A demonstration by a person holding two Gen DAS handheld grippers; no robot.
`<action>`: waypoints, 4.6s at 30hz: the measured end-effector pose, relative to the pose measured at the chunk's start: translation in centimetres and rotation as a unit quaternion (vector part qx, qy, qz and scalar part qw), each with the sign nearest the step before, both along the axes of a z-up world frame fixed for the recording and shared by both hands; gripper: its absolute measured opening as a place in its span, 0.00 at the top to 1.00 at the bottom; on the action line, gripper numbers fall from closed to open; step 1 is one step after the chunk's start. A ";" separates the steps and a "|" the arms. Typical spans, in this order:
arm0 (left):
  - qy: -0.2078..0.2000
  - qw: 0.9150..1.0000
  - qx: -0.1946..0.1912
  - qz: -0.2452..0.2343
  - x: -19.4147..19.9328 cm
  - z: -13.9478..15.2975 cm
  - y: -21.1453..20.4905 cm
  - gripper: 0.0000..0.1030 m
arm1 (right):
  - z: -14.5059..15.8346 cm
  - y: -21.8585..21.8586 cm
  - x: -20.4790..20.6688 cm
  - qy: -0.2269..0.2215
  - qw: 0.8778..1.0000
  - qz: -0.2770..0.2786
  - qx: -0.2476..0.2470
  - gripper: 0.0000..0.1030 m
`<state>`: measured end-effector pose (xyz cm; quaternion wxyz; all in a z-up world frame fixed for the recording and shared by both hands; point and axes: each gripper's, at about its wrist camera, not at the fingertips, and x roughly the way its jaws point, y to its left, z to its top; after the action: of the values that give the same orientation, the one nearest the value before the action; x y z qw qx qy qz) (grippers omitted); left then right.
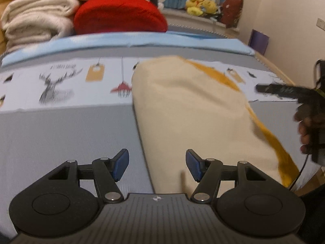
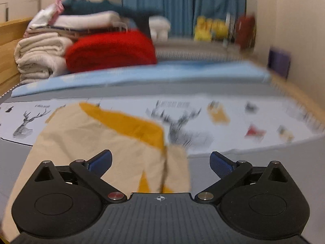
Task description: Fold large clothes
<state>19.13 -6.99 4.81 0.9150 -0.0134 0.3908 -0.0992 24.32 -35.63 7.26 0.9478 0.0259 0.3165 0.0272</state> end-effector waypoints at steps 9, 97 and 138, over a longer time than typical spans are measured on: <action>-0.040 0.997 0.002 -0.064 10.7 2.7 -2.5 0.40 | -1.6 1.8 3.5 0.024 0.999 0.025 -0.021 0.04; 0.155 0.988 -0.019 -0.005 14.1 -4.0 8.4 0.16 | -8.0 3.2 5.9 0.218 0.972 0.064 0.062 0.61; -0.060 0.992 0.034 0.110 -15.5 5.7 2.2 0.00 | 4.8 8.4 -22.0 -0.068 0.997 0.006 -0.048 0.01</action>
<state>3.65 -4.83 10.49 0.9420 -0.0189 0.3348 0.0148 2.31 -27.19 12.05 0.9671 -0.0230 0.2525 0.0196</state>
